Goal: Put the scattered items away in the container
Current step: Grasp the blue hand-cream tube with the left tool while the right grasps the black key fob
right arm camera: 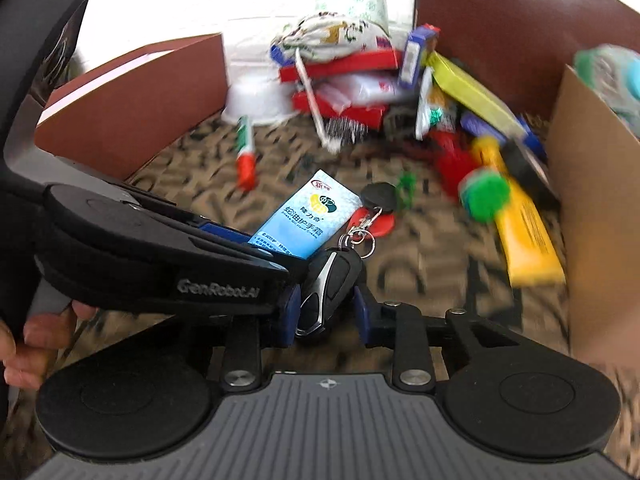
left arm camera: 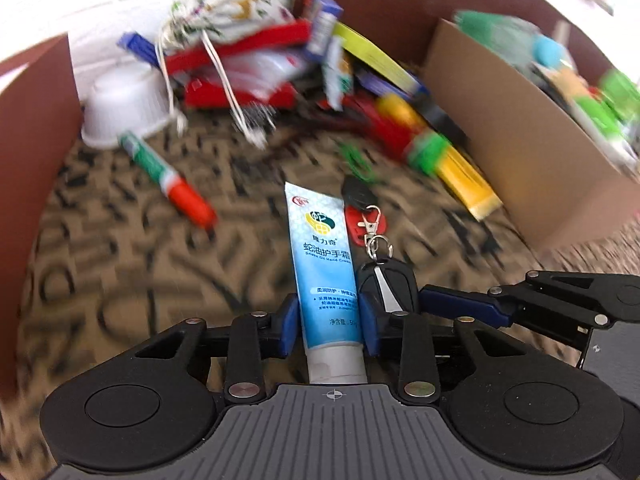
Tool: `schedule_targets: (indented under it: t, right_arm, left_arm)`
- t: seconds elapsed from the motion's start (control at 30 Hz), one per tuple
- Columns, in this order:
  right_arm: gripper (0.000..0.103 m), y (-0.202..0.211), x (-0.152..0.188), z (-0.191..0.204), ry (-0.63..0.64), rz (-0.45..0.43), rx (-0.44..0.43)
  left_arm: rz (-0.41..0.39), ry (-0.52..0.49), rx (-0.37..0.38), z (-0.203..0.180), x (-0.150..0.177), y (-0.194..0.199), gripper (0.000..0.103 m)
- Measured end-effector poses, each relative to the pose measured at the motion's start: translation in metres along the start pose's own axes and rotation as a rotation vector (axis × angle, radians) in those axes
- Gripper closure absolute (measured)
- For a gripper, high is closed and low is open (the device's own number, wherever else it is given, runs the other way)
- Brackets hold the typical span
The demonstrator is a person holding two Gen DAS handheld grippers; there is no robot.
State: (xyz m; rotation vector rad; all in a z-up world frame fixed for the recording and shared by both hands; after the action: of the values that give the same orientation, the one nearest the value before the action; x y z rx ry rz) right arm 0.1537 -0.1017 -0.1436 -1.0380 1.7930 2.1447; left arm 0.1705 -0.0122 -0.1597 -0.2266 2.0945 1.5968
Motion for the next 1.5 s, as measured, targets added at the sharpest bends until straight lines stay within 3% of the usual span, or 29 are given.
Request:
schedule_targets:
  t: [0.07,0.1,0.23,0.53,0.8,1.0,1.03,1.07,1.17,1.3,1.37,1.43,1.5]
  right_arm:
    - [0.072,0.014,0.019,0.003,-0.014,0.015,-0.006]
    - [0.08,0.017,0.028,0.006,-0.02,0.034,-0.009]
    - [0.081,0.039,0.064,0.014,-0.047,0.047,0.0]
    - [0.081,0.074,0.102,0.02,-0.095,0.033,0.0]
    - [0.077,0.079,0.089,0.006,-0.11,-0.019,0.069]
    - [0.053,0.07,0.072,-0.008,-0.062,-0.012,0.156]
    - [0.044,0.069,0.07,-0.009,-0.044,-0.008,0.177]
    - [0.043,0.067,0.07,-0.01,-0.027,0.0,0.202]
    - [0.043,0.064,0.071,-0.022,-0.023,0.02,0.274]
    - [0.044,0.073,0.066,-0.042,-0.133,-0.023,0.275]
    - [0.043,0.078,0.06,-0.045,-0.165,-0.055,0.25]
    - [0.043,0.077,0.05,-0.042,-0.162,-0.076,0.224]
    - [0.043,0.072,0.04,-0.034,-0.133,-0.083,0.205]
  left_arm:
    - [0.016,-0.01,0.016,-0.012,0.021,0.007,0.056]
    - [0.019,-0.026,0.015,-0.019,0.029,0.005,0.056]
    - [0.028,-0.071,0.026,-0.045,0.065,0.018,0.056]
    - [0.045,-0.087,0.033,-0.068,0.096,0.035,0.053]
    - [0.044,-0.026,0.029,-0.053,0.081,0.032,0.04]
    - [0.039,0.035,0.056,-0.041,0.07,0.027,0.04]
    - [0.041,0.033,0.062,-0.04,0.07,0.026,0.04]
    - [0.042,0.028,0.068,-0.039,0.07,0.026,0.04]
    - [0.048,-0.012,0.059,-0.042,0.072,0.027,0.039]
    - [0.042,-0.097,0.025,-0.052,0.076,0.024,0.035]
    - [0.033,-0.126,-0.004,-0.057,0.077,0.022,0.036]
    - [0.019,-0.141,-0.047,-0.058,0.077,0.02,0.056]
    - [0.015,-0.131,-0.058,-0.056,0.076,0.02,0.061]
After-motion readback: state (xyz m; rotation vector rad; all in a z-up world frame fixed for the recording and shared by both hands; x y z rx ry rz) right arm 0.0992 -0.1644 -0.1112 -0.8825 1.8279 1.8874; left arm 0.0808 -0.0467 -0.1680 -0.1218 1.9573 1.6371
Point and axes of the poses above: each gripper's, at about its wrist camera, not at the fingertips, and y roughly against the way its jaws point, z to its left, x to its underside, the point moved 6 cm from there along -y, roughly the way its jaws point, and after that the axes turned 9 degrees about z, right-handed, at the moved point
